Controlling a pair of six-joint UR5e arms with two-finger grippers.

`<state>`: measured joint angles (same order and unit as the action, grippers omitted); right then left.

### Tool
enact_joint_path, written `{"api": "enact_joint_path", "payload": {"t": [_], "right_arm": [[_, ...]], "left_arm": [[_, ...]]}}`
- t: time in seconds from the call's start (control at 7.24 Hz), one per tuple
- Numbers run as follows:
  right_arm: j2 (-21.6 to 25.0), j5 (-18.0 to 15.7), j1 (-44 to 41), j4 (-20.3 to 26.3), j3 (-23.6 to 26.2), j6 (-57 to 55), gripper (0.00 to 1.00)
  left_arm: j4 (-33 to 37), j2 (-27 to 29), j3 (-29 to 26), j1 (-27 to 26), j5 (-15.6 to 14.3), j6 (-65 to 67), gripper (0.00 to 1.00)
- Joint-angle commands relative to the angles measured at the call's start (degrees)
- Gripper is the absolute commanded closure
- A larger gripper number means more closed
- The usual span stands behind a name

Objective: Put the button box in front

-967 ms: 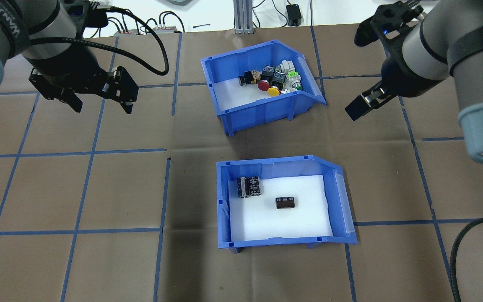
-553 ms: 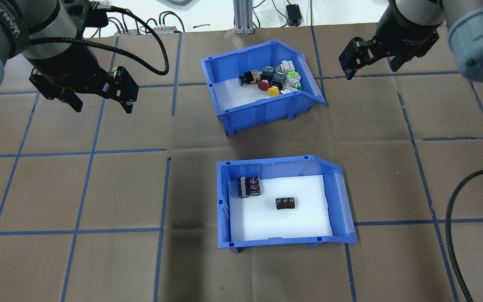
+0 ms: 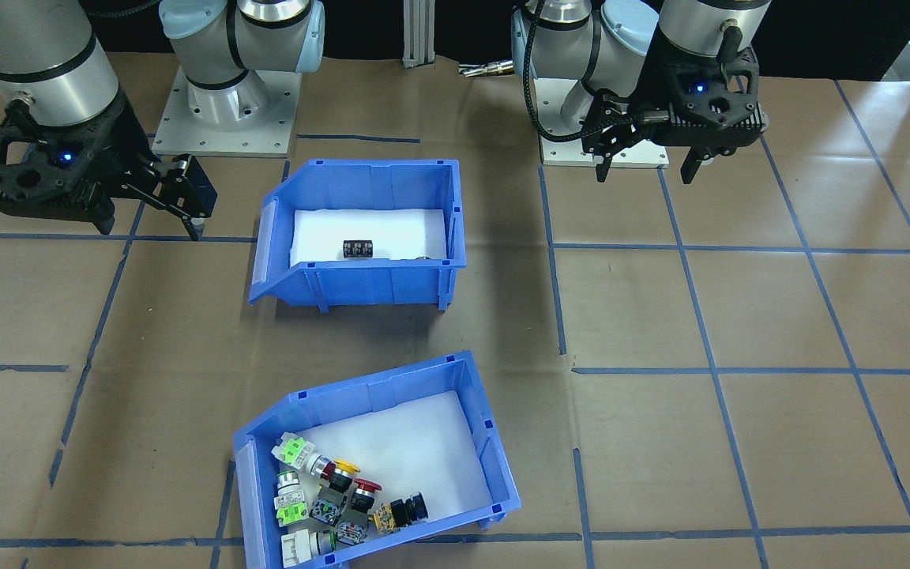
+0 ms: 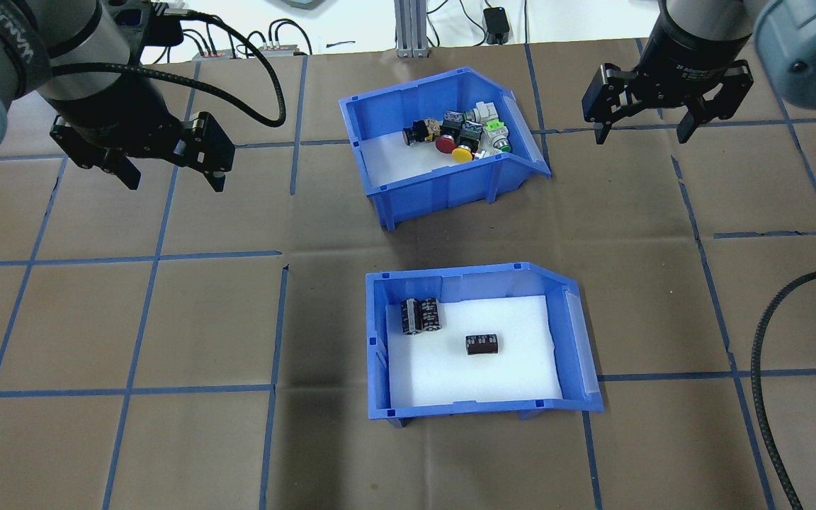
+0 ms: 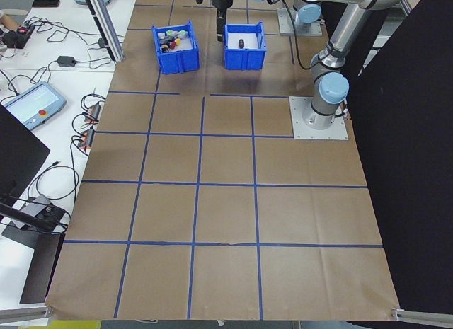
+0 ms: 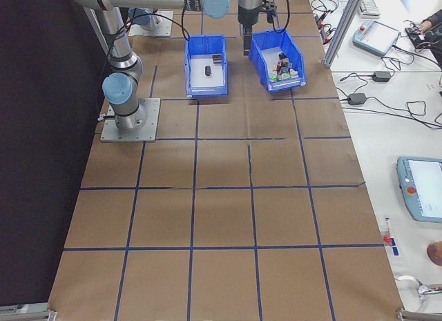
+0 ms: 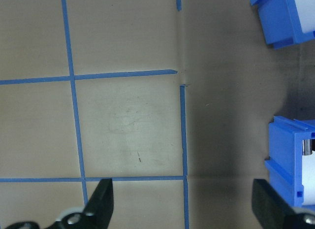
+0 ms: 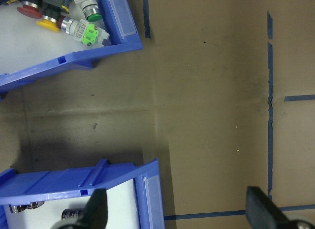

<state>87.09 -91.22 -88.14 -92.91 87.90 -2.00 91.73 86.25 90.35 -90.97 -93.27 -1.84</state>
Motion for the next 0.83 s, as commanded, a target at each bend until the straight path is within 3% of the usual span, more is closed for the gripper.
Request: {"api": "enact_joint_path", "payload": {"t": [0.0,0.69], "right_arm": [[0.1,0.0,0.0,-0.2,-0.2,-0.7,0.0],[0.1,0.1,0.0,-0.3,-0.2,-0.6,0.0]], "left_arm": [[0.0,0.1,0.0,0.0,0.0,0.0,0.0],[-0.1,-0.6,1.4,0.0,0.2,-0.1,0.0]]}}
